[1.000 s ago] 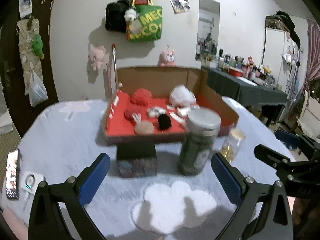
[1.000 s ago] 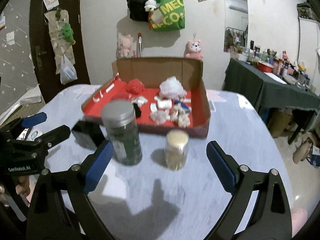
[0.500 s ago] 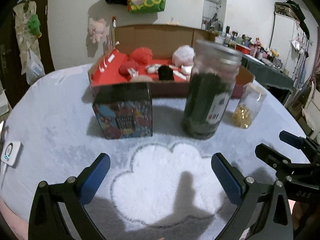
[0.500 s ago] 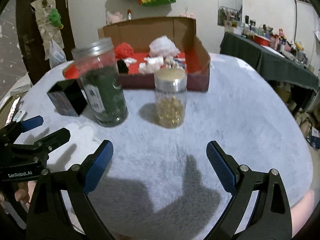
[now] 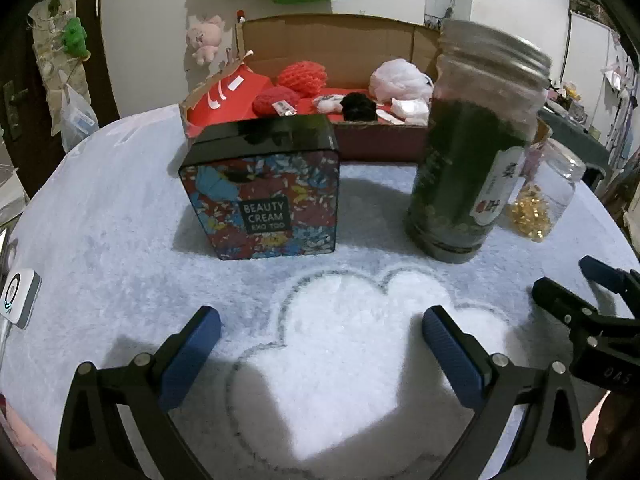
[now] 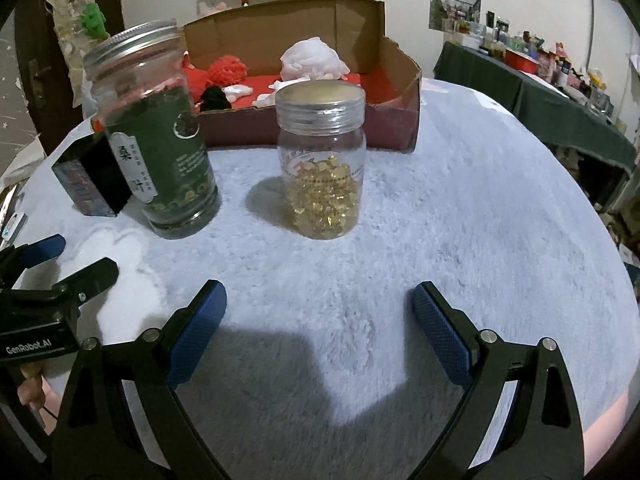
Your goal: Organize soft objects
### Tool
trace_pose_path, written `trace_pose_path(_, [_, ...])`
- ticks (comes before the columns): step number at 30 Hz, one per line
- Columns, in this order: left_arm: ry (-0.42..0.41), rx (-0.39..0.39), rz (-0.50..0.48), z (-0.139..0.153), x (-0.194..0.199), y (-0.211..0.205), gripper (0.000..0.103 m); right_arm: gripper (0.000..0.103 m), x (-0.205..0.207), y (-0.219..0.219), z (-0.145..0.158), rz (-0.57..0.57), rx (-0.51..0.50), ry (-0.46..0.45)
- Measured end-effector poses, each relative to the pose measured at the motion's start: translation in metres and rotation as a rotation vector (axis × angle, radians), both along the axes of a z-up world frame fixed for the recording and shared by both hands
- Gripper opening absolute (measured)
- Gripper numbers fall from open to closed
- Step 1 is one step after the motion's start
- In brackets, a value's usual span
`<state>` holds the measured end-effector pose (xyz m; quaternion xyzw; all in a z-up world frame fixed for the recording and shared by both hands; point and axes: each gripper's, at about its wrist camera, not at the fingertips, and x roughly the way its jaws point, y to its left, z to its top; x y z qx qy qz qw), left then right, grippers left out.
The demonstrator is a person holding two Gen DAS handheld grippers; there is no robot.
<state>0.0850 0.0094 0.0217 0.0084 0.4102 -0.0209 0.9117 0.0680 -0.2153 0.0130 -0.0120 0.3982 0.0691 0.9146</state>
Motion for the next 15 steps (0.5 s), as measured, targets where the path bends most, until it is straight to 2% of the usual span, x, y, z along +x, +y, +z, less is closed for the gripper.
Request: trace_pose_path(15, [-0.021, 0.001, 0.016, -0.0024, -0.0018, -0.0025, 0.103, 0.098, 0.0037, 0.0013, -0.0035, -0.008, -0.025, -0.021])
